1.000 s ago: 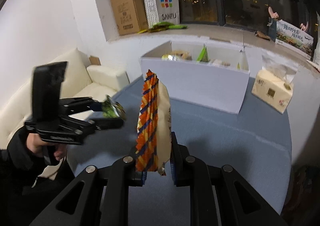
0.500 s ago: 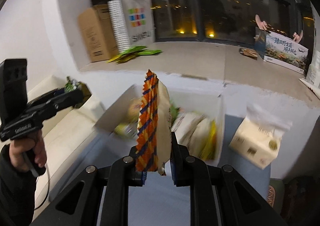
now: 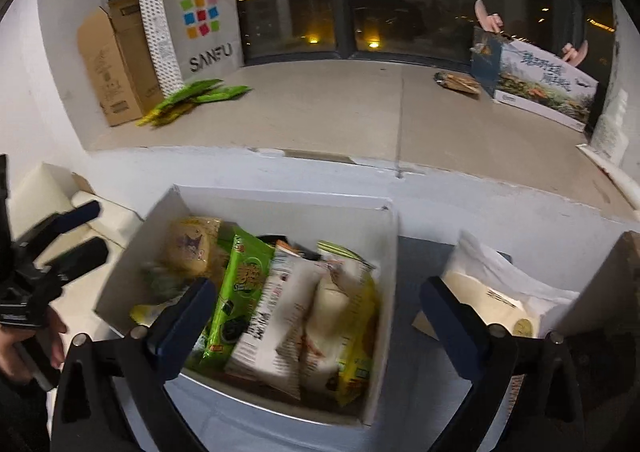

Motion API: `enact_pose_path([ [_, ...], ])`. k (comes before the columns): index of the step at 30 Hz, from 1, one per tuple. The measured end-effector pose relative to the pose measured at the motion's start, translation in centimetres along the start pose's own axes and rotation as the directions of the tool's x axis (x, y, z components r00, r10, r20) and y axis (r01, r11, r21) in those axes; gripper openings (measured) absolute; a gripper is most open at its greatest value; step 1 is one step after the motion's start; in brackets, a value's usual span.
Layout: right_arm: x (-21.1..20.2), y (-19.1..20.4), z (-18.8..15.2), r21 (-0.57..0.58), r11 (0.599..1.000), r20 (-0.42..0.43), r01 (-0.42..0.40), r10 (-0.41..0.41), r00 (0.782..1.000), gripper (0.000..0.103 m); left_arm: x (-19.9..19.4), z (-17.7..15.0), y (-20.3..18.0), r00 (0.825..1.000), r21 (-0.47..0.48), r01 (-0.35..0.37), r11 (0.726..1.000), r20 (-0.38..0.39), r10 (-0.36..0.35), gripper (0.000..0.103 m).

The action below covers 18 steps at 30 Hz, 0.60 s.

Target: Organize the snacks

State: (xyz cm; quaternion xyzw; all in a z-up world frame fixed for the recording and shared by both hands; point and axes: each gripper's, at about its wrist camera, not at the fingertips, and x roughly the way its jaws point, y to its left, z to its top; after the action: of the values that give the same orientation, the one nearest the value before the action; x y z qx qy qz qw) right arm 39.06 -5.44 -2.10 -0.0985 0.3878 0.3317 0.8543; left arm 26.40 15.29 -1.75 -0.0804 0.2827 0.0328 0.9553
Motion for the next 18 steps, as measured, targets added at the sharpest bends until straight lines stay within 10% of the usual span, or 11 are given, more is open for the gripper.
enact_pose_path([
  [10, -3.8, 3.4, -1.6, -0.084, 0.992, 0.13, 0.097, -0.085, 0.988, 0.103, -6.5, -1.0, -3.3, 0.978, 0.038, -0.168, 0.985, 0.13, 0.161, 0.103],
  [18, -9.1, 6.2, -6.6, -0.078, 0.993, 0.212, 0.087, -0.068, 0.975, 0.103, -12.4, -5.0, -5.6, 0.988, -0.001, -0.11, 0.994, 0.107, 0.11, 0.103],
])
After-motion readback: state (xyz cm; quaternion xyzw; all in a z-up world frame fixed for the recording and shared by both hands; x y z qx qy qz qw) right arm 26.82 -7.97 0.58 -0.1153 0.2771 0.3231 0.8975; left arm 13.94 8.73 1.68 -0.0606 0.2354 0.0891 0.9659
